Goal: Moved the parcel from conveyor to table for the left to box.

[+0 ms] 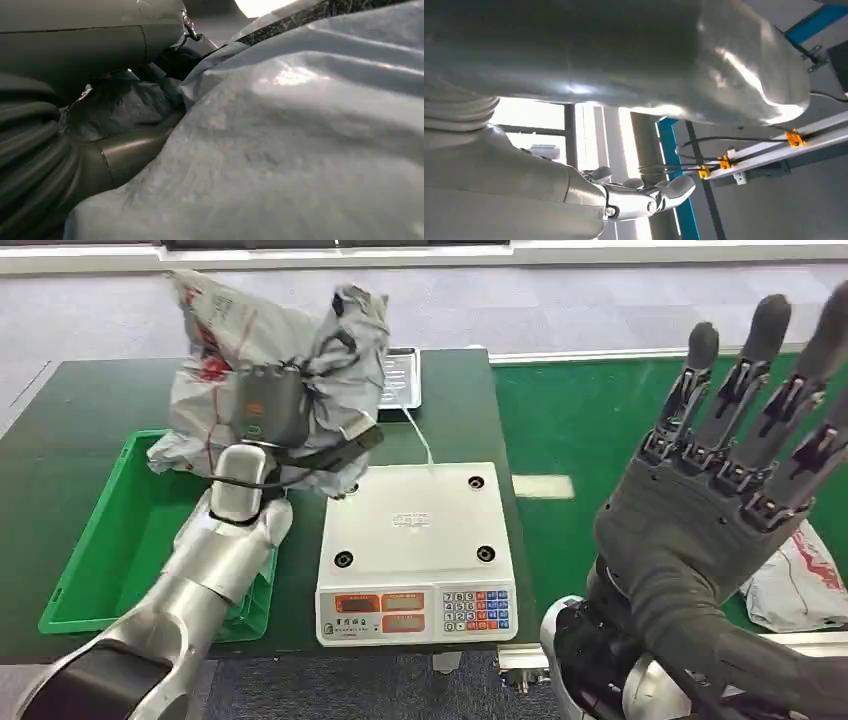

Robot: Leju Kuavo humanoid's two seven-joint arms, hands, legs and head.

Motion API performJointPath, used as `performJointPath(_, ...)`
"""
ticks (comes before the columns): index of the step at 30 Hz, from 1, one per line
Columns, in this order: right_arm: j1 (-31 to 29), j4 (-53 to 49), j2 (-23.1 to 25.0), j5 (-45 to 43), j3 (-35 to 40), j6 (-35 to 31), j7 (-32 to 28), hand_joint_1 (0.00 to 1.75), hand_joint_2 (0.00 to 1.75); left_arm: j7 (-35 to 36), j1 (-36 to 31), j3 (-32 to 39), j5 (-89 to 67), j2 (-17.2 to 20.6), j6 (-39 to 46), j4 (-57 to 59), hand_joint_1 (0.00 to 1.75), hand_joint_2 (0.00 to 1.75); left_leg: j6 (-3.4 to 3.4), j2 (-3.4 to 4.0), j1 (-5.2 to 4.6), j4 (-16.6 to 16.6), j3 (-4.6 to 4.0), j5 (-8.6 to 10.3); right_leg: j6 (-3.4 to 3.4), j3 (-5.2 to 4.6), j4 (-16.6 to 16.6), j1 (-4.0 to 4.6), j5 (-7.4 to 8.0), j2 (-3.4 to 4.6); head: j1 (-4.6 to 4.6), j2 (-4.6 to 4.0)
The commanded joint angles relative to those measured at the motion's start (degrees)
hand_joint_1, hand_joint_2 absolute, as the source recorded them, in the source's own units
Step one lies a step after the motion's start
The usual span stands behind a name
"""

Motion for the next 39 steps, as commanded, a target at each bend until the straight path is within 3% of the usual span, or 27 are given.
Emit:
performJointPath(1, -0.74, -0.11, -2.79, -0.31, 1.72, -0.38, 0.06, 0.0, 0.0, 0.33, -1.71, 8.16, -1.1, 2.75, -0.88, -8.5, 1.75, 1.75, 0.06, 0.04, -0.01, -0.03, -0.04, 0.04, 0.0, -0.03, -0.02, 0.01, 0.02, -0.08, 0.0, 0.0)
performJointPath(7, -0.77, 0.06, -2.78, -0.55, 1.68, -0.1, 0.06, 0.0, 0.0, 2.01, -1.63, 9.05, -3.31, 2.59, 1.12, -8.38, 1.75, 1.75, 0.1, 0.1, -0.02, -0.05, -0.13, 0.08, 0.04, -0.04, -0.08, -0.01, 0.07, -0.07, 0.02, 0.0)
performJointPath(11, -1.19, 0.69, -2.49, -0.85, 1.33, 0.6, 0.06, 0.0, 0.0, 3.87, -2.1, 12.34, -5.12, 4.46, 0.16, -9.67, 1.75, 1.75, 0.06, 0.07, -0.04, -0.03, -0.14, 0.08, 0.0, -0.06, -0.03, -0.01, 0.06, -0.09, 0.0, 0.0)
performJointPath(12, -1.18, 1.0, -2.27, -1.01, 1.14, 1.22, 0.06, 0.0, 0.0, 6.24, -1.89, 13.27, -8.99, 4.83, -0.97, -9.63, 1.75, 1.75, 0.03, 0.04, -0.02, 0.01, -0.13, 0.05, -0.01, -0.03, 0.01, -0.01, 0.03, -0.05, 0.02, 0.0)
performJointPath(14, -1.34, 1.77, -1.61, -1.33, 0.55, 2.9, 0.06, 0.0, 0.0, 22.36, -3.45, 2.13, -11.95, 11.85, -9.9, -3.58, 1.75, 1.75, 0.01, 0.16, -0.03, -0.03, -0.04, 0.03, -0.03, -0.01, 0.0, -0.02, 0.04, 0.06, 0.0, 0.0)
performJointPath(19, -0.93, 1.73, -0.2, -1.62, -1.2, 6.02, 0.06, 0.0, 0.0, 22.19, -5.09, 4.38, -11.95, 12.03, -9.68, 14.61, 1.75, 1.75, 0.01, 0.12, -0.05, -0.13, 0.13, 0.08, -0.04, 0.09, -0.04, -0.03, 0.03, 0.01, 0.02, 0.0)
performJointPath(35, -0.7, 1.79, -0.37, -1.61, -1.61, 6.49, 0.06, 0.0, 0.0, 23.94, -4.33, 5.0, -11.95, 11.29, -10.64, 16.81, 1.75, 1.75, -0.02, -0.02, -0.02, -0.06, -0.1, 0.13, -0.04, -0.05, -0.02, -0.01, 0.04, -0.14, 0.0, 0.0)
performJointPath(36, -0.51, 1.49, -0.35, -1.51, -1.67, 6.44, 0.06, 0.0, 0.0, 24.22, -4.15, 5.08, -11.95, 11.32, -9.67, 16.8, 0.96, 1.75, -0.04, -0.02, -0.02, -0.05, -0.08, 0.11, -0.05, -0.04, -0.01, -0.01, 0.02, -0.11, 0.0, 0.0)
performJointPath(37, -0.31, 1.38, -0.36, -1.57, -1.64, 6.47, 0.06, 0.0, 0.0, 25.62, -4.18, 3.9, -11.95, 11.66, -10.01, 17.21, 0.0, 1.75, 0.0, 0.02, -0.02, -0.1, -0.1, 0.15, -0.04, -0.06, -0.07, -0.01, 0.07, -0.12, 0.0, 0.02)
performJointPath(39, -0.12, 1.35, -0.43, -1.44, -1.59, 6.3, 0.06, 0.0, 0.0, 25.82, -4.11, 4.53, -11.95, 11.66, -8.86, 16.86, 0.0, 1.75, -0.01, 0.01, -0.01, -0.08, -0.1, 0.13, -0.04, -0.05, -0.05, 0.01, 0.05, -0.12, 0.0, 0.0)
